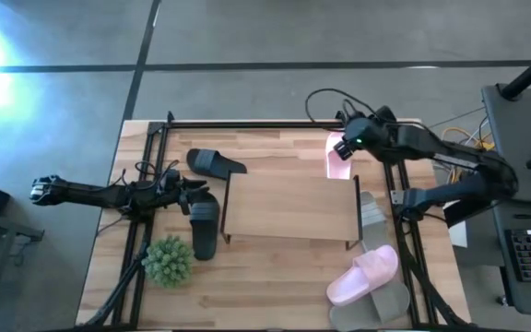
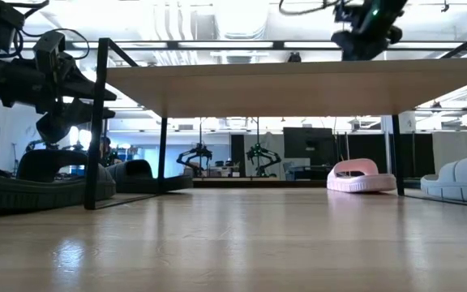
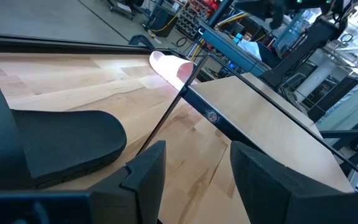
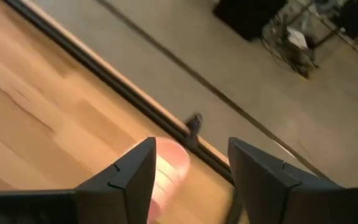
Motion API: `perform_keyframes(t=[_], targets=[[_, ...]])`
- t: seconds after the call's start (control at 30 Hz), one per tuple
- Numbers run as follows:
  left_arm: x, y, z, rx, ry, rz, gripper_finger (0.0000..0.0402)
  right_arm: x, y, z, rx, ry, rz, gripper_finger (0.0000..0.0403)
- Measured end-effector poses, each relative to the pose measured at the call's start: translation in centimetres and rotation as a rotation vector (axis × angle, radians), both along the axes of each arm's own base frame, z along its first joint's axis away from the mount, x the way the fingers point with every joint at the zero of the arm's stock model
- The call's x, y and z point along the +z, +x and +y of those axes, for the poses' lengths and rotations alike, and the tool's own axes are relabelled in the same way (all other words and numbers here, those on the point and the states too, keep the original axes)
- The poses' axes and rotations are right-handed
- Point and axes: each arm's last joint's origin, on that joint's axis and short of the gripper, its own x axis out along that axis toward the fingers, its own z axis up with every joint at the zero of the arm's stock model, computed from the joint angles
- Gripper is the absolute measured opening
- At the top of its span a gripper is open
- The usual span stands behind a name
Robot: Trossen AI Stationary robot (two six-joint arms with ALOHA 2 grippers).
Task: Pick and place slides into the shelf
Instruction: Put the top pink slide under the shelf
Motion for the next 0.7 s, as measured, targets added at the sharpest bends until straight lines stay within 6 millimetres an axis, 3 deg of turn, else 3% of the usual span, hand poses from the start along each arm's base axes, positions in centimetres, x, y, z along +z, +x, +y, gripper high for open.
perform_keyframes(t=[0.2, 0.4, 0.7], targets=[[0.0, 0.0, 0.0, 0.000, 0.000, 0.000, 0.0166, -1.7, 1.6, -1.0, 0.025, 0.033, 0.185, 0.0211], [0.0, 0.0, 0.0, 0.000, 0.000, 0.000, 0.0166, -5.1, 1.5, -1.6, 0.101, 0.064, 0.421, 0.0212], [0.0, 0.0, 0.0, 0.000, 0.000, 0.000, 0.0166, -9.1, 0.6, -2.8, 0.184, 0.171, 0.472, 0.0210]])
